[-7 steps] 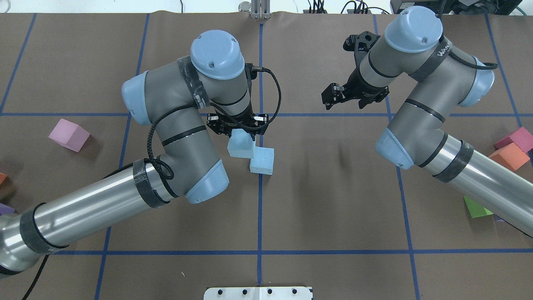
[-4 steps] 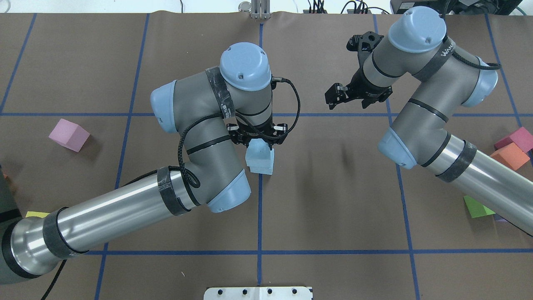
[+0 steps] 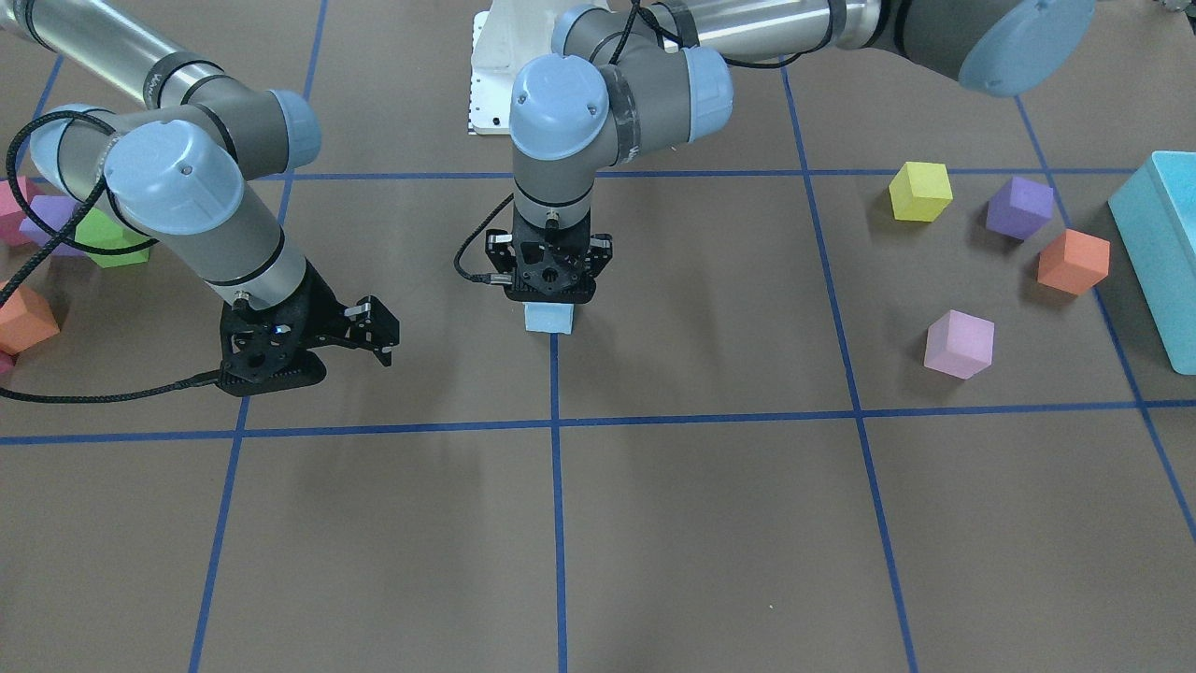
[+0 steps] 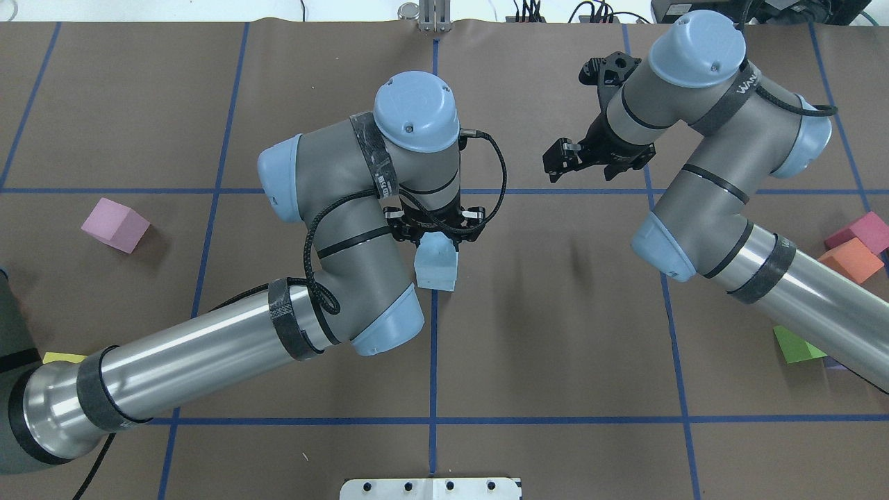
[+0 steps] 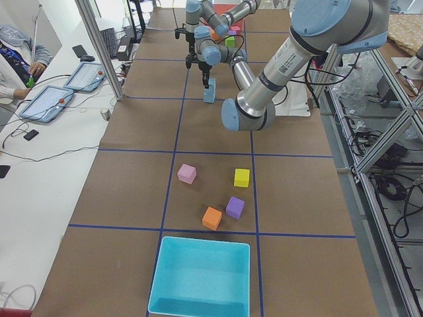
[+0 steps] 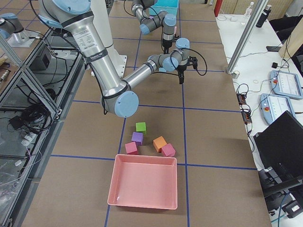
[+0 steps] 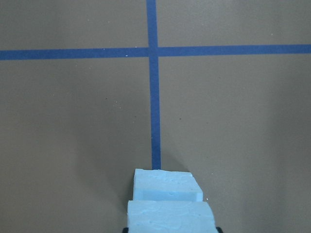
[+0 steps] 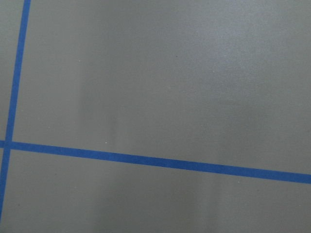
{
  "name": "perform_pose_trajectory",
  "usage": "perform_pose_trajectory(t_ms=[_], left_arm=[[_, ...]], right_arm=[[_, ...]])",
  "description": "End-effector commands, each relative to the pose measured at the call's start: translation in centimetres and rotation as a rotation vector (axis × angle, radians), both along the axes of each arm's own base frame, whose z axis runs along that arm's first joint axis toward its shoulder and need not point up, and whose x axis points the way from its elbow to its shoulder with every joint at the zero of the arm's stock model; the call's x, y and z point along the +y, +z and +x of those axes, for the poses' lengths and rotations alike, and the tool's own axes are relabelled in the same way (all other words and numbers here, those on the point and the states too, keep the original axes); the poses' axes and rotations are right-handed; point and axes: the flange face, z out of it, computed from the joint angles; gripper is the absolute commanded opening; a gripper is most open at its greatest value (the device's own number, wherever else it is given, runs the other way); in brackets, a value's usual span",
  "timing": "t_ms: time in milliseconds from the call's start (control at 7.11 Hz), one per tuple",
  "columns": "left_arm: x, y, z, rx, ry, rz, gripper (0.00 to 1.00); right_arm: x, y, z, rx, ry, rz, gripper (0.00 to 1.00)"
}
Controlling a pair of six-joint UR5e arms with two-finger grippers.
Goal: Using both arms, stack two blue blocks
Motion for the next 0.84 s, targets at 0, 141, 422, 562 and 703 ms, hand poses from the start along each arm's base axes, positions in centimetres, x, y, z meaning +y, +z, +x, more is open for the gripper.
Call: perform_pose_trajectory(t_ms=[0,141,422,562,703], left_arm=[[-0.01,0.48,0.03,-0.003,0.001,-0.002,0.57],[0.0,0.42,-0.01,-0.003,-0.001,0.0,0.64],[-0.33,0.78,-0.16,0.003,-0.033,0.031,0.99],[-0.29,0.68,-0.24,0.004,-0.035,0.031,0.99],[-0.29,0.66,-0.24,0.006,-0.044,0.021,0.99]], right_arm=[[-0.01,0.05,-0.01,0.001,0.0,-0.001,1.0],[-0.01,0.05,-0.01,0.001,0.0,-0.001,1.0],[0.01,-0.02,0.02,0.0,0.0,0.0,1.0],[0.03,0.08,0.03,0.001,0.0,-0.001,1.0],[0.03,0.08,0.03,0.001,0.0,-0.001,1.0]])
